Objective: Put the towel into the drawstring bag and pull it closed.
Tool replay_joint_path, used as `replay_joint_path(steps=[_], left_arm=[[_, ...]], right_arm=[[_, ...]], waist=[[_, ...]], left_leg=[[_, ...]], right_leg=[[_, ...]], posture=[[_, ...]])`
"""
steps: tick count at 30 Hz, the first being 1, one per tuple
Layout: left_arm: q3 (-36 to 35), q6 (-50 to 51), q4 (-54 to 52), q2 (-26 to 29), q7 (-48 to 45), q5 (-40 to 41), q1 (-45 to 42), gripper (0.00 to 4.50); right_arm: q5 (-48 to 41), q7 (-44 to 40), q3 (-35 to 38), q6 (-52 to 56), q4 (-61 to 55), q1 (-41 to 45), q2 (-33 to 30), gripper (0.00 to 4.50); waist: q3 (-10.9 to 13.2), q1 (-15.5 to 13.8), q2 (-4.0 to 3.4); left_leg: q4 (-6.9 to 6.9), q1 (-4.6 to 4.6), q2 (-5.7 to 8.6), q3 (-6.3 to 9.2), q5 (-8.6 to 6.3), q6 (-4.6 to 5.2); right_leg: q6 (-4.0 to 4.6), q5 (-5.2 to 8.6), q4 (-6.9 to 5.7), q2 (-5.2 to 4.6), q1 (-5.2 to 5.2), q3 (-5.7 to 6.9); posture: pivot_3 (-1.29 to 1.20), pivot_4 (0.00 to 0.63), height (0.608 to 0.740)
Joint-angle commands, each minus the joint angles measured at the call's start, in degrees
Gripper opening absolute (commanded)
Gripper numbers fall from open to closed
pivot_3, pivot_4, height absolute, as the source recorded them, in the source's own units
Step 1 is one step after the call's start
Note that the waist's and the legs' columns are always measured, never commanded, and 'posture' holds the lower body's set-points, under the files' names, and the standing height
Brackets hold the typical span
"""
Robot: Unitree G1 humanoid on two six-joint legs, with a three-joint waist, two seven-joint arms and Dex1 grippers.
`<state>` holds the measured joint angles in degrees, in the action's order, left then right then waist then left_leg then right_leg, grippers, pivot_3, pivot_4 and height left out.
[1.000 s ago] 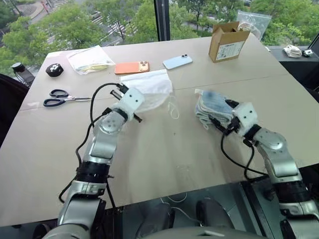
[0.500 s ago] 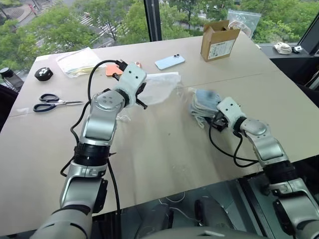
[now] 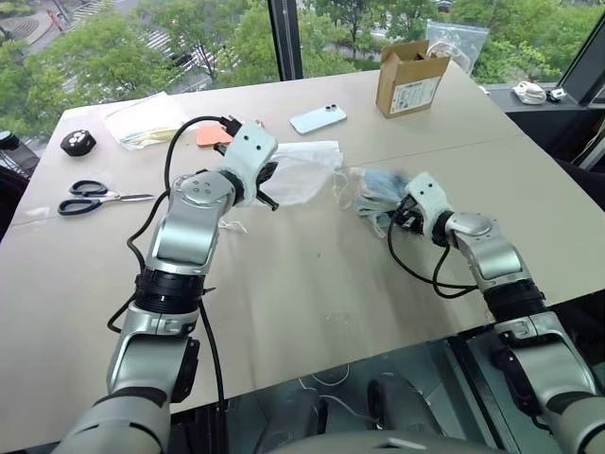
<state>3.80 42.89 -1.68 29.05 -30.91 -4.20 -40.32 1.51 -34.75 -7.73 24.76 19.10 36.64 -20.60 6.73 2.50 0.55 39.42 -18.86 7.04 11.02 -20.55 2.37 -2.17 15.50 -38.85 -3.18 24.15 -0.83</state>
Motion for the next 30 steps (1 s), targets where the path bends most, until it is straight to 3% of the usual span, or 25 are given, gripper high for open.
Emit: replay_joint_path(steps=[1, 7, 11, 13, 17, 20, 25, 30], left_arm=[[-1.9, 2.2, -1.8, -0.8, 0.9, 1.7, -1.9, 0.00], [-1.3, 4.1, -1.5, -1.4, 0.9, 2.9, -2.4, 0.00], [-2.2, 5.7, 0.3, -2.1, 0.9, 4.6, -3.3, 0.00], [-3.2, 6.6, 2.5, -2.9, 0.8, 6.1, -3.6, 0.00], [-3.9, 7.2, 5.1, -4.0, 0.3, 8.6, -4.8, 0.00], [-3.9, 7.1, 6.2, -4.5, -0.6, 10.5, -6.1, 0.00], [-3.7, 8.6, 4.7, -4.6, -2.4, 13.7, -6.8, 0.00], [-2.8, 11.0, 1.2, -4.0, -3.6, 15.7, -5.0, 0.00]], right_arm=[[-0.6, 0.2, 0.4, 0.3, 0.0, -1.4, 0.1, 0.02], [-4.4, -1.3, 3.5, -2.8, -9.6, -4.6, -0.4, 0.02], [-15.4, -4.9, 9.2, -0.9, -22.8, -7.9, 0.5, 0.02], [-24.9, -8.8, 11.6, 4.9, -31.7, -9.6, -0.2, 0.02], [-29.5, -10.0, 9.2, 10.5, -41.1, -10.7, -3.0, 0.02], [-25.7, -10.1, 3.6, 10.3, -42.3, -9.9, -5.3, 0.02], [-9.8, -6.1, -8.2, 2.9, -34.7, -8.2, -8.9, 0.02], [-6.1, -0.1, -8.4, 2.0, -31.5, -6.6, -3.9, 0.02]], waist=[[0.0, 0.0, 0.00], [0.0, -0.2, -0.01], [0.1, -0.2, -0.05], [0.1, -0.1, -0.05], [0.1, -0.2, -0.04], [0.1, -0.4, -0.03], [0.1, -0.5, -0.02], [0.1, -0.2, -0.01]], left_leg=[[0.00, 0.00, 0.00, 0.00, 0.00, 0.00], [0.02, -0.01, 0.00, 0.02, 0.00, 0.00], [0.06, -0.09, 0.00, 0.05, 0.00, 0.00], [0.05, -0.12, 0.00, 0.05, 0.00, 0.00], [0.00, -0.11, 0.00, 0.12, 0.00, 0.00], [-0.08, -0.11, 0.00, 0.11, 0.00, 0.00], [-0.05, -0.11, 0.02, 0.08, 0.00, 0.00], [0.07, -0.12, 0.02, 0.07, 0.00, 0.00]], right_leg=[[0.00, 0.00, 0.00, 0.00, 0.00, 0.00], [0.00, 0.00, 0.00, -0.01, 0.02, 0.01], [0.00, 0.00, 0.02, -0.02, 0.09, 0.02], [0.00, 0.00, 0.04, -0.02, 0.11, 0.02], [0.00, 0.00, 0.04, -0.01, 0.10, 0.08], [0.00, 0.00, 0.03, -0.01, 0.09, 0.07], [0.00, 0.00, 0.03, -0.03, 0.09, 0.07], [0.00, 0.00, 0.01, -0.04, 0.15, 0.06]], posture=[[0.00, 0.150, 0.740], [0.00, 0.150, 0.740], [0.00, 0.150, 0.740], [0.00, 0.150, 0.740], [0.00, 0.150, 0.740], [0.00, 0.150, 0.740], [0.00, 0.150, 0.740], [0.00, 0.150, 0.740]])
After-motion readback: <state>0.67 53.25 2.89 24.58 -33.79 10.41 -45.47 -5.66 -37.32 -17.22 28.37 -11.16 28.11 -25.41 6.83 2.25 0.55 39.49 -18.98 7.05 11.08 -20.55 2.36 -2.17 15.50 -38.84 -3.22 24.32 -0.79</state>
